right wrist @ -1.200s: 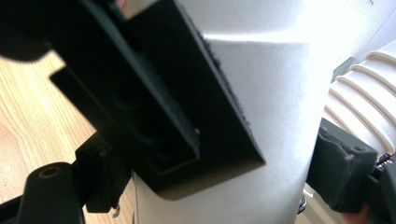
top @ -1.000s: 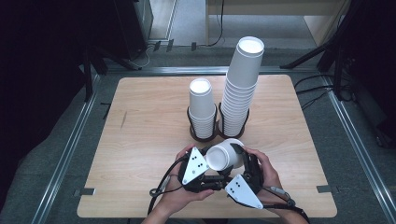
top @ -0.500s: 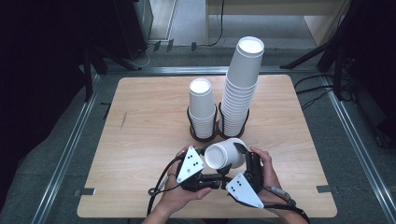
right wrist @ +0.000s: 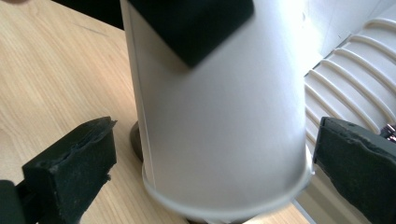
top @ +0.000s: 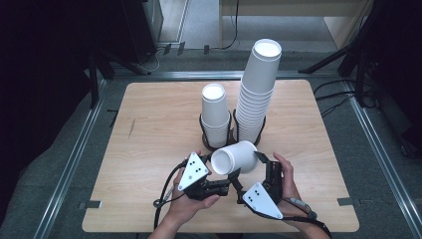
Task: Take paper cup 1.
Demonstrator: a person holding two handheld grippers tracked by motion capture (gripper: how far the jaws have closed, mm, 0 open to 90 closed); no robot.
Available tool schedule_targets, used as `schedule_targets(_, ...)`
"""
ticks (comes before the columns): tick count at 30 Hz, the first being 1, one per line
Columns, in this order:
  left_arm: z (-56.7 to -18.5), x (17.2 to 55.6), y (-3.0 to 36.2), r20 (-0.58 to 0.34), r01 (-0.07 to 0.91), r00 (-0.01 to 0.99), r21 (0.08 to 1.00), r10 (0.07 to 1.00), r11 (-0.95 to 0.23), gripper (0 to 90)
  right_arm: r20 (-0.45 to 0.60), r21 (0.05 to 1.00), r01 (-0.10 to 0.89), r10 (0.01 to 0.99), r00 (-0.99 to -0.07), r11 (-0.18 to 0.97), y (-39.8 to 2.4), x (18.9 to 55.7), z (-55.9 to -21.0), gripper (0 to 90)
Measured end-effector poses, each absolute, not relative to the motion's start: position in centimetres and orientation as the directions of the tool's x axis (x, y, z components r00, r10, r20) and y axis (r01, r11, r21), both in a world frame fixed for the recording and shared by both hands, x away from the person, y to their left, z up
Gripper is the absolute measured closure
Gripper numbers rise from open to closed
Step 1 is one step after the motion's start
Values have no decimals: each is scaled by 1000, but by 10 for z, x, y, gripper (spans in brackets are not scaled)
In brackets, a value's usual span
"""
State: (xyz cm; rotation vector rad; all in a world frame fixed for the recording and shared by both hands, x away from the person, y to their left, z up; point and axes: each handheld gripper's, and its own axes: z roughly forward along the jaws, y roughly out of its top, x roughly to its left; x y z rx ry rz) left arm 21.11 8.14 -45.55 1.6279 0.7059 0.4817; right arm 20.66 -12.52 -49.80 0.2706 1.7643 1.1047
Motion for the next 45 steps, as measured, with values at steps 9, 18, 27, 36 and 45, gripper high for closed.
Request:
schedule_targets(9,-454,211,92,-94,136,696,991,712,-2,245,-590,802,-261,643,-489,538,-134,207,-496,0)
schedule_targets(18,-455,208,100,-101,66,666,995,739,76,245,-394,912,-134,739,-546,387,-152,208,-486,0)
schedule_targets(27,-460,206,97,-70,8,667,996,742,87,244,-64,992,50,804,-592,116,-170,210,-473,14)
schedule_targets(36,-470,207,84,-16,-44,665,997,747,61,241,355,928,312,739,-573,-203,-174,206,-462,12)
schedule_targets(45,-476,210,76,-22,-41,672,997,740,67,240,720,677,575,573,-390,-459,-182,210,-464,10)
